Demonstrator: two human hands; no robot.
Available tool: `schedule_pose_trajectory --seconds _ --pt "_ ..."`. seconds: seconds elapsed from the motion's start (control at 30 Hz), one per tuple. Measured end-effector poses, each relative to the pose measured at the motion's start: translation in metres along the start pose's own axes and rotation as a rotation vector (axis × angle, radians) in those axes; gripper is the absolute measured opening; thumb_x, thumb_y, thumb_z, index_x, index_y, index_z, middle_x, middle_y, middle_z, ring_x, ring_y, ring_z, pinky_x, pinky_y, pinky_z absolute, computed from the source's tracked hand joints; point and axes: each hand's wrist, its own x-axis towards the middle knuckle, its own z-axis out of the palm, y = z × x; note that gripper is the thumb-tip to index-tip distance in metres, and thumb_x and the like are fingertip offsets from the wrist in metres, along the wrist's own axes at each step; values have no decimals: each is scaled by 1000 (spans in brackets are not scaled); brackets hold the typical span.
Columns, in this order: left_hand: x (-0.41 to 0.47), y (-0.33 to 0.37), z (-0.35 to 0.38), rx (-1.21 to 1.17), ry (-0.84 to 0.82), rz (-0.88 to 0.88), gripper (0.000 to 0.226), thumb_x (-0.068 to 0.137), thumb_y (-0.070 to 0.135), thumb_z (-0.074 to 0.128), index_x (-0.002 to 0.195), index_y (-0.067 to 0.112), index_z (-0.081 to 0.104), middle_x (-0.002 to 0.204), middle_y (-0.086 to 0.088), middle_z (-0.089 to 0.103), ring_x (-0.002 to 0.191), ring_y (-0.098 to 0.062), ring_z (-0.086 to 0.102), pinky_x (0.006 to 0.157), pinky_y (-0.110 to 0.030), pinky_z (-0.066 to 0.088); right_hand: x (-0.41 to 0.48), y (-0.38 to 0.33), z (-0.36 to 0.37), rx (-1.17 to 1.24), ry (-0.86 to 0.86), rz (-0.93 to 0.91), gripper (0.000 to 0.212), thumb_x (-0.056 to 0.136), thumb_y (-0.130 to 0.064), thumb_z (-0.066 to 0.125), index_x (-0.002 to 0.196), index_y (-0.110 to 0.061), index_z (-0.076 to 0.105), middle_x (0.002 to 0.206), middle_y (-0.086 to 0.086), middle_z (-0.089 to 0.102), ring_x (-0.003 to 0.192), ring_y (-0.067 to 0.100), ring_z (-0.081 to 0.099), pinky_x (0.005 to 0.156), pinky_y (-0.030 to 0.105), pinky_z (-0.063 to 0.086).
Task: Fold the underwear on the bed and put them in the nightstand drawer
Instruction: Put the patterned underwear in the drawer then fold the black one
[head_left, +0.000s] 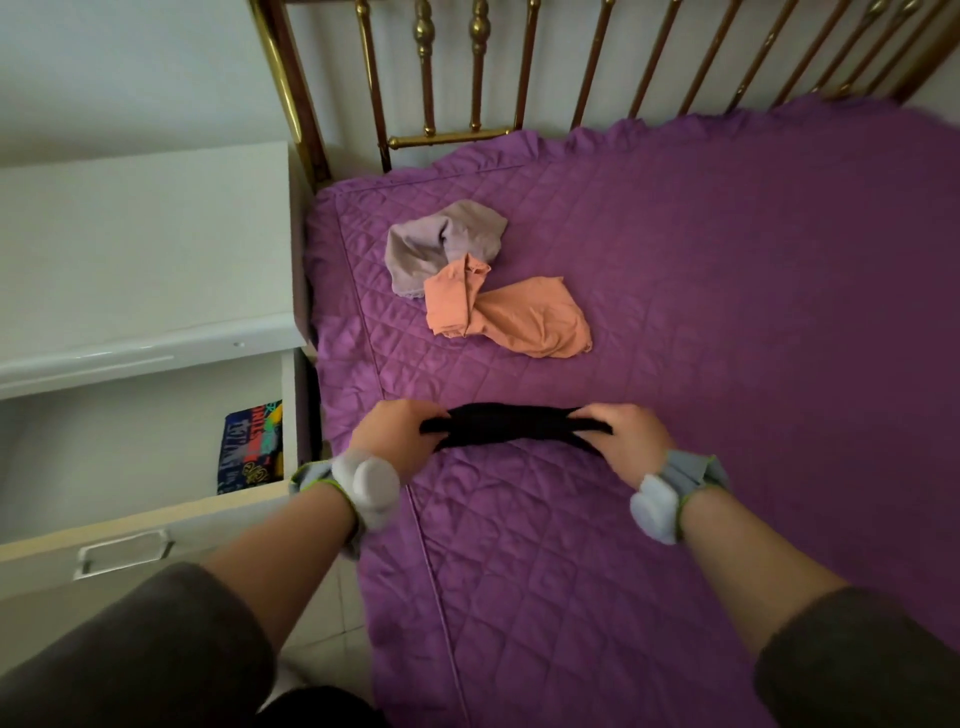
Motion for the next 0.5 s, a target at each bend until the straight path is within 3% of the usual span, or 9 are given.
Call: schedule_pose_trajectory --seconds 0.07,0.13,0.2,0.27,0.37,0.5 --pt "-1 -6 -18 -205 -115 -3 6 86 21 65 86 16 69 72 2 66 75 -19 65 65 -21 48 3 -2 -24 59 -76 41 20 86 -17 65 105 -17 71 98 -5 69 90 7 60 66 6 37" --pt "0 -13 -30 -280 -192 -25 20 83 25 70 98 12 72 82 0 71 77 -16 66 77 -26 53 8 -3 -43 68 -192 65 16 84 -18 67 100 -17 70 94 -3 69 83 6 61 65 6 42" --pt "6 -16 -35 -189 -261 -44 28 82 31 70 103 12 71 95 -7 73 89 -22 68 88 -35 53 13 -5 -55 15 -281 75 15 84 -20 68 97 -14 70 94 1 70 79 4 61 69 8 45" --pt "16 -17 -34 -77 -323 -67 31 83 36 68 103 13 71 99 -9 72 89 -22 67 87 -34 51 23 -6 -58 -72 -263 73 18 84 -25 68 97 -13 71 97 3 71 85 9 62 76 18 45" --pt "30 -19 -29 -121 -209 -140 33 84 38 66 108 14 69 104 -7 69 88 -15 59 80 -24 42 38 -5 -48 -152 -137 82 26 87 -31 63 107 -14 68 109 4 70 103 18 62 87 26 42" --pt "26 -31 -8 -167 -133 -333 60 84 38 67 133 9 49 130 -11 56 117 -26 55 97 -30 42 40 12 -24 -217 -216 214 51 85 -31 66 130 -11 51 132 9 57 122 24 53 101 30 40"
